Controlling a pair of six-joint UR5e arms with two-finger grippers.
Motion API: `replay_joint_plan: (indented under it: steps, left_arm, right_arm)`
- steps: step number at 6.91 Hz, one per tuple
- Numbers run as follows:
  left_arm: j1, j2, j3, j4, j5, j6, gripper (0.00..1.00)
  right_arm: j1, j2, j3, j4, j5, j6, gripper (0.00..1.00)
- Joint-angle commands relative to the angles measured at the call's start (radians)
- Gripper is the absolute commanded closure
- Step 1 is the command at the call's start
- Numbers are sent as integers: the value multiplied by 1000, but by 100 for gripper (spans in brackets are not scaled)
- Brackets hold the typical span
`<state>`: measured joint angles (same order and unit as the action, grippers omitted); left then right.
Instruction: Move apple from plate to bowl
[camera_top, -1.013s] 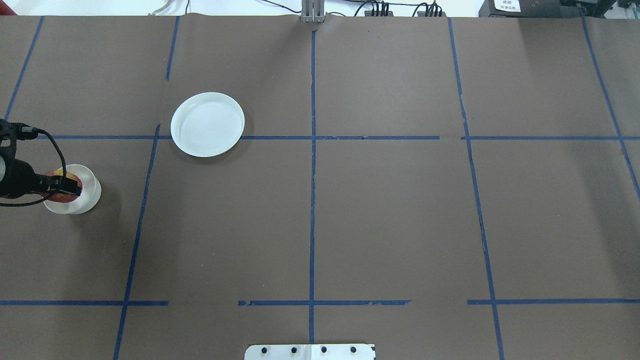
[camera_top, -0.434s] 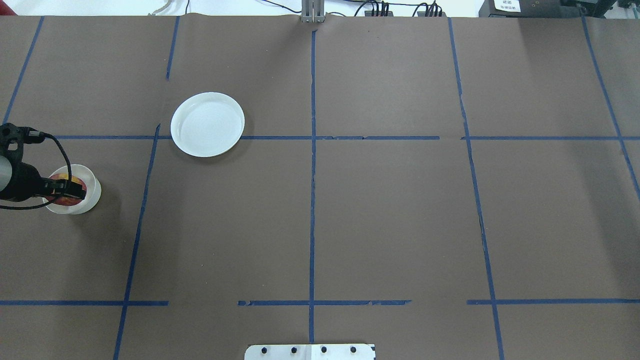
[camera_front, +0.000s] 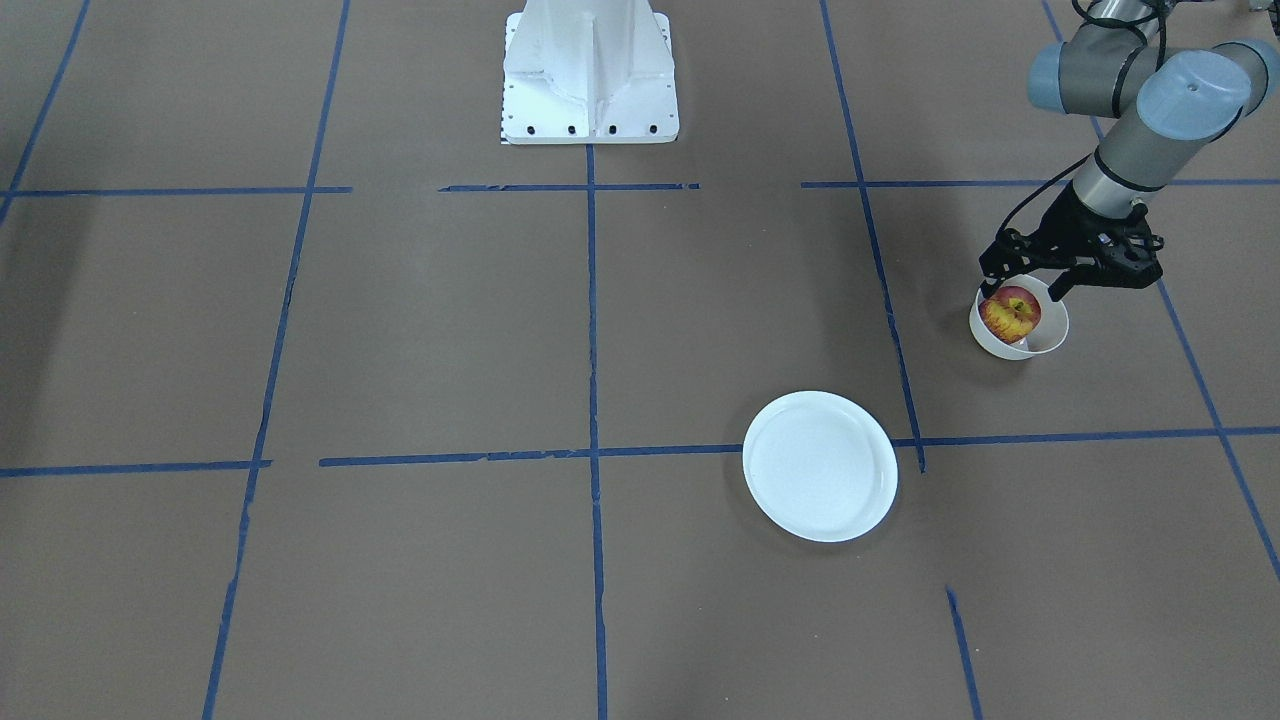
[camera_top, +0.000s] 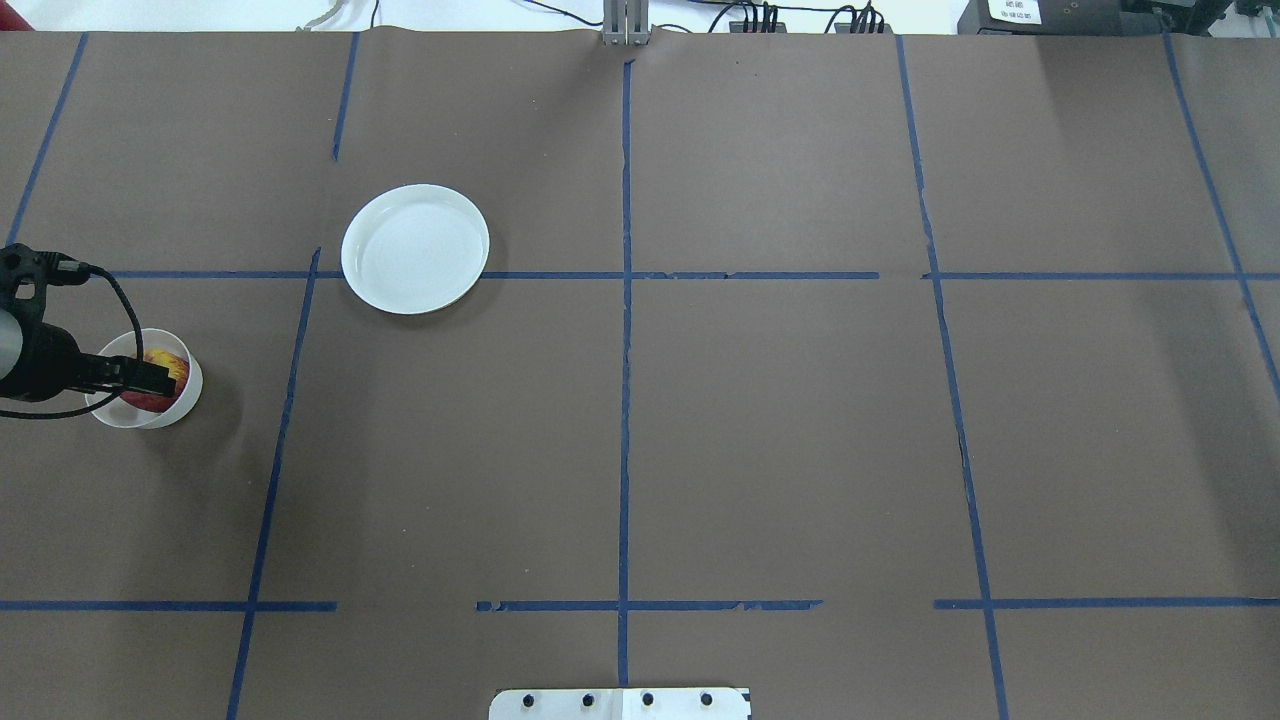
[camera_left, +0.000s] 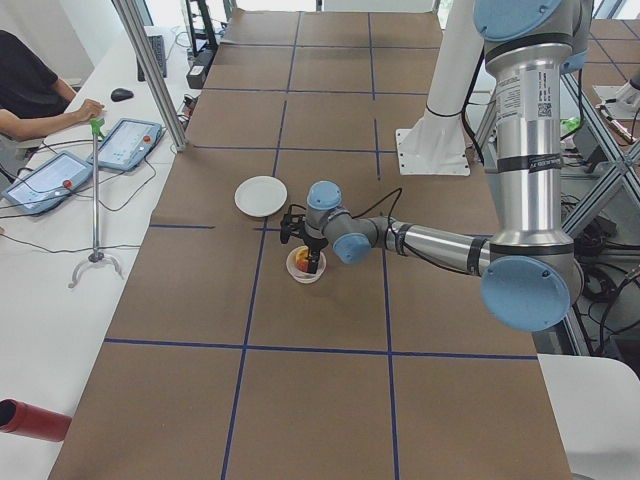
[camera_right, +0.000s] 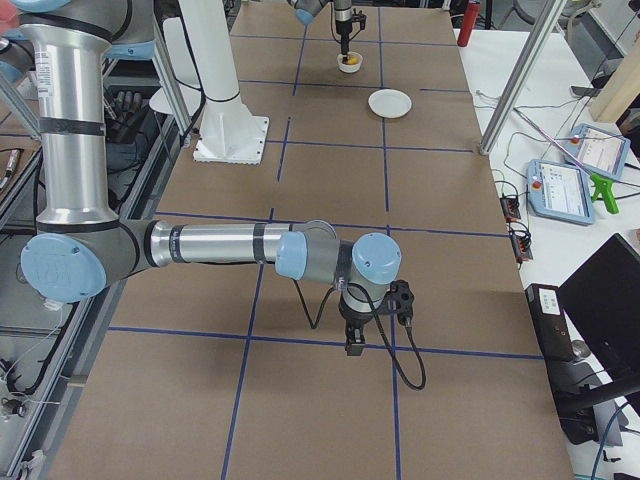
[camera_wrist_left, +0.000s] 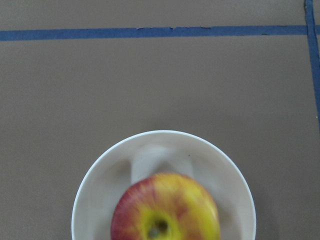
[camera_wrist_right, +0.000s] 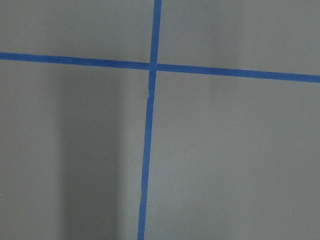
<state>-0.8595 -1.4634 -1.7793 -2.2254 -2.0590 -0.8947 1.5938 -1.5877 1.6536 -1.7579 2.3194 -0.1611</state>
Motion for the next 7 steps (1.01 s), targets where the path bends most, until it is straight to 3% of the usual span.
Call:
replay_joint_plan:
  steps: [1, 3, 6, 7]
  left_arm:
    - [-16, 6, -64, 10, -18, 60, 0]
    - [-180, -6, -69, 82, -129, 279, 0]
    - [-353, -14, -71, 202, -168, 589, 0]
    - [-405, -32, -60, 336, -211, 694, 0]
  right_arm:
    - [0, 0, 0, 0, 0, 0, 0]
    - [0, 0, 0, 0, 0, 0, 0]
    - [0, 0, 0, 0, 0, 0, 0]
    - [0, 0, 0, 0, 0, 0, 0]
